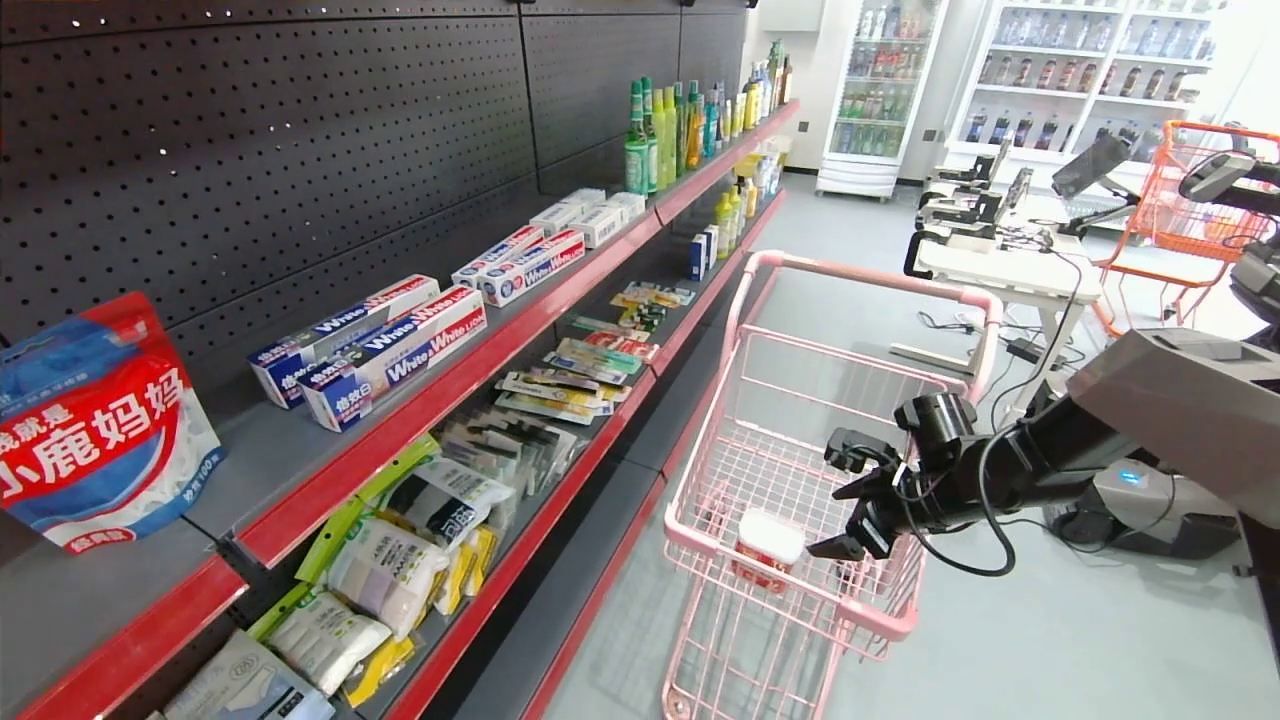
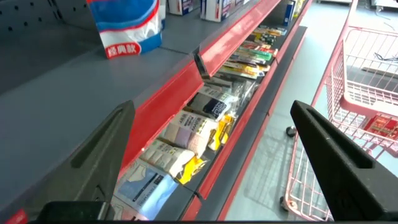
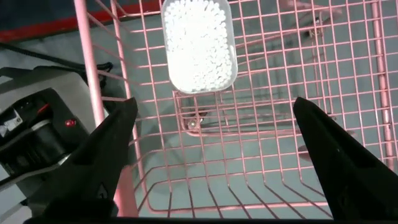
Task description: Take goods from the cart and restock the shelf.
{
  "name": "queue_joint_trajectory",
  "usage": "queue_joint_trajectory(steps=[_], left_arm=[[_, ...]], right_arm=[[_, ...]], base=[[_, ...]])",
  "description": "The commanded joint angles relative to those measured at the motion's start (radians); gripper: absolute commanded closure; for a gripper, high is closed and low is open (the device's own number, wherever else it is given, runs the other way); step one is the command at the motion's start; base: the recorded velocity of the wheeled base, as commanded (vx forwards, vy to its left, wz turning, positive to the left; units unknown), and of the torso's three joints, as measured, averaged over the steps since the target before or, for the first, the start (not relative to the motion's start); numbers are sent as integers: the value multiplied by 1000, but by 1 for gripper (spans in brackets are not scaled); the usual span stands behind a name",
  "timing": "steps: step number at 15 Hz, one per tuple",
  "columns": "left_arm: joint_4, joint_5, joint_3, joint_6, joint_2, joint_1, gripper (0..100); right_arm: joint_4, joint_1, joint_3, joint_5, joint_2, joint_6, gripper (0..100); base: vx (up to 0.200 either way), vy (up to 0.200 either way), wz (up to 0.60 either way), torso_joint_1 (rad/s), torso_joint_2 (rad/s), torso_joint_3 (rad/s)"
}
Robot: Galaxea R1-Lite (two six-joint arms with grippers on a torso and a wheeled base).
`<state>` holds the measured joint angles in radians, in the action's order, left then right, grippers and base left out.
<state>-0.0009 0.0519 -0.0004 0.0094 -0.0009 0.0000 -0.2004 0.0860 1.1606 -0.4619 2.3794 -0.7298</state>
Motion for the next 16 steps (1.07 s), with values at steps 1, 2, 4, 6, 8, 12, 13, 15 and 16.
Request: queue_joint_trajectory(steps=[1, 2, 4, 6, 8, 12, 13, 15, 16], left_arm=[[1, 0, -1, 0, 1, 0, 0], [-1, 0, -1, 0, 1, 0, 0], [1, 0, 0, 0, 1, 0, 0], [1, 0, 0, 0, 1, 0, 0], [1, 0, 0, 0, 1, 0, 0], [-1, 0, 0, 0, 1, 0, 0], [1, 0, 0, 0, 1, 0, 0], [1, 0, 0, 0, 1, 0, 0], [1, 0, -1, 0, 1, 0, 0]], right_arm=[[-1, 1, 14, -4, 3, 1, 0], [-1, 1, 17, -9, 3, 0, 0], [-1, 1, 25, -12, 3, 0, 0], [-1, 0, 37, -14, 1, 0, 0], [-1, -2, 57, -41, -3, 6, 0], [-1, -3, 79, -72, -26, 15, 0], [-1, -2, 79, -90, -31, 15, 0], [-1, 11, 79, -138, -32, 36, 0], [-1, 23, 85, -141, -22, 47, 0]], base=[[0, 0, 0, -163, 364, 193], [0, 0, 0, -168, 393, 212], [0, 0, 0, -164, 381, 208], [0, 0, 0, -183, 408, 227], [0, 0, 0, -225, 517, 286], [0, 0, 0, -88, 212, 117], [0, 0, 0, 0, 0, 0], [0, 0, 0, 0, 0, 0], [0, 0, 0, 0, 0, 0]])
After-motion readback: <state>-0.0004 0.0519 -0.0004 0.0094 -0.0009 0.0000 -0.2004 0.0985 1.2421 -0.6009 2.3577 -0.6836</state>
